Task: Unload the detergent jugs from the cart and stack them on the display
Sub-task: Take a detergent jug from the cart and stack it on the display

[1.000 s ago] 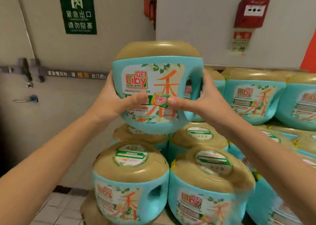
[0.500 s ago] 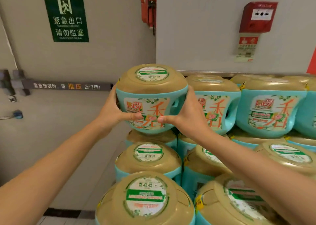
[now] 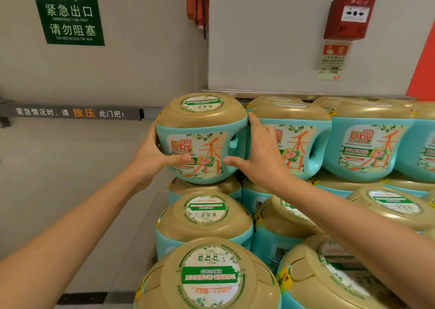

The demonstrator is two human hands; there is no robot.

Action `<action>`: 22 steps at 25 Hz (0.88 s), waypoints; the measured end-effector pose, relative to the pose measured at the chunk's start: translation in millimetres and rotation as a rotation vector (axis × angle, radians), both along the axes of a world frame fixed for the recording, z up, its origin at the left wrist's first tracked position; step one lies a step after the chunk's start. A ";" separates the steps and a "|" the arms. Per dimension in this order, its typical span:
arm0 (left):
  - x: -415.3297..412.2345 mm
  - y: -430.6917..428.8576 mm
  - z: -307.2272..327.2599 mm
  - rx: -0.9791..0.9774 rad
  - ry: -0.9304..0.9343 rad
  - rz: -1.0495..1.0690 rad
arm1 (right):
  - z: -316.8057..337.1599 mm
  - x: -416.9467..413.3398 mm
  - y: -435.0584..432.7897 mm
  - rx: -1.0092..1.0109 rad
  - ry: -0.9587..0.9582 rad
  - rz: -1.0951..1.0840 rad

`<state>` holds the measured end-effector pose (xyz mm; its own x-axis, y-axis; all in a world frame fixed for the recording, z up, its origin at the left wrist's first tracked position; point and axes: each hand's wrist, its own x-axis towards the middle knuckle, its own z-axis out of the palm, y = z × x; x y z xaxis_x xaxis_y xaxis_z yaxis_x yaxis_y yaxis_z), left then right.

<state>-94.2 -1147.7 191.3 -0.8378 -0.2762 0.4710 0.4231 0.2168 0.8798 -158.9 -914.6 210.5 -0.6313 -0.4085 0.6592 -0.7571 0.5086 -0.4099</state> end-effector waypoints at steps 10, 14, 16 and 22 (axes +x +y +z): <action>-12.7 -6.2 -2.5 0.043 -0.083 -0.012 | 50.2 -27.8 78.5 0.041 0.208 -0.228; -13.2 -6.0 0.6 0.005 -0.110 -0.001 | 41.9 -43.4 84.2 0.196 0.239 -0.260; -11.8 -6.8 3.5 -0.006 -0.132 -0.013 | 41.9 -47.7 87.1 0.172 0.240 -0.244; -11.0 -6.6 8.9 -0.038 -0.173 -0.052 | 41.9 -57.2 96.1 0.132 0.220 -0.147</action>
<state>-105.2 -1154.3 200.1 -0.9199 -0.2153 0.3279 0.2776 0.2334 0.9319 -216.2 -818.5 252.4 -0.5376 -0.4148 0.7341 -0.7350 0.6572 -0.1668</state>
